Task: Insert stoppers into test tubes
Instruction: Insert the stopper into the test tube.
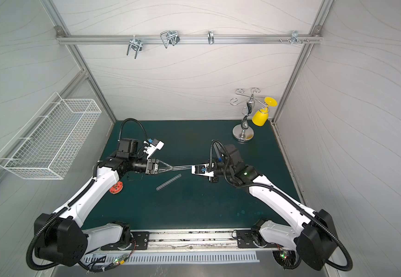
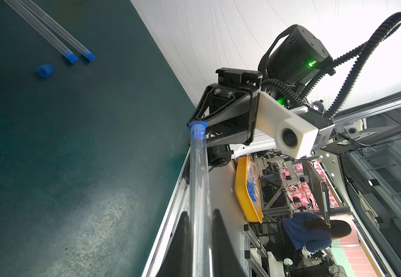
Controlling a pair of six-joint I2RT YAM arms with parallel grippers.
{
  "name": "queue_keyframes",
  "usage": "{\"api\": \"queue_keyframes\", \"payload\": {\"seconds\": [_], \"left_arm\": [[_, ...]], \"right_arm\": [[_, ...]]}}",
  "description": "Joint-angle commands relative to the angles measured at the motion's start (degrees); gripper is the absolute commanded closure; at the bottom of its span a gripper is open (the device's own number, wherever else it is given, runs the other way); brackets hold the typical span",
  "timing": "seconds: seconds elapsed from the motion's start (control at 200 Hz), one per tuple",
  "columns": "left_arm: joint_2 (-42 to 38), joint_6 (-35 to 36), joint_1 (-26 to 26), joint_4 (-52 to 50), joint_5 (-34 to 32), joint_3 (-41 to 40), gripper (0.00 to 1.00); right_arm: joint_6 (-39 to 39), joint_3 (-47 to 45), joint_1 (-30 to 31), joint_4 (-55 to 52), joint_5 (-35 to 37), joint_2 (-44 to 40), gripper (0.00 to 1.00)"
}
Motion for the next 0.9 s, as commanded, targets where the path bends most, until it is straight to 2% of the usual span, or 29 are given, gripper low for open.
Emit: {"api": "queue_keyframes", "payload": {"seconds": [0.0,0.265,0.68,0.79,0.895], "left_arm": [[-0.3,-0.3,-4.2,3.7,7.1,1.5,1.00],[-0.6,-1.6,-2.8,5.0,5.5,0.9,1.00],[-0.2,-0.2,-1.3,3.5,3.8,1.2,1.00],[-0.3,2.1,-1.2,1.3,2.5,1.7,1.00],[-0.1,4.6,-1.3,-0.9,0.4,1.8,1.00]], "right_arm": [[1.6,-0.3,1.6,9.2,-9.4,-1.8,0.73],[4.0,-3.3,-0.9,1.6,-3.5,-7.2,0.71],[7.2,-8.3,-0.9,-8.1,7.6,-17.3,0.69],[7.8,-7.4,-0.5,-7.6,7.7,-18.3,0.63],[7.0,-5.0,2.3,-6.4,10.9,-17.1,0.56]]}}
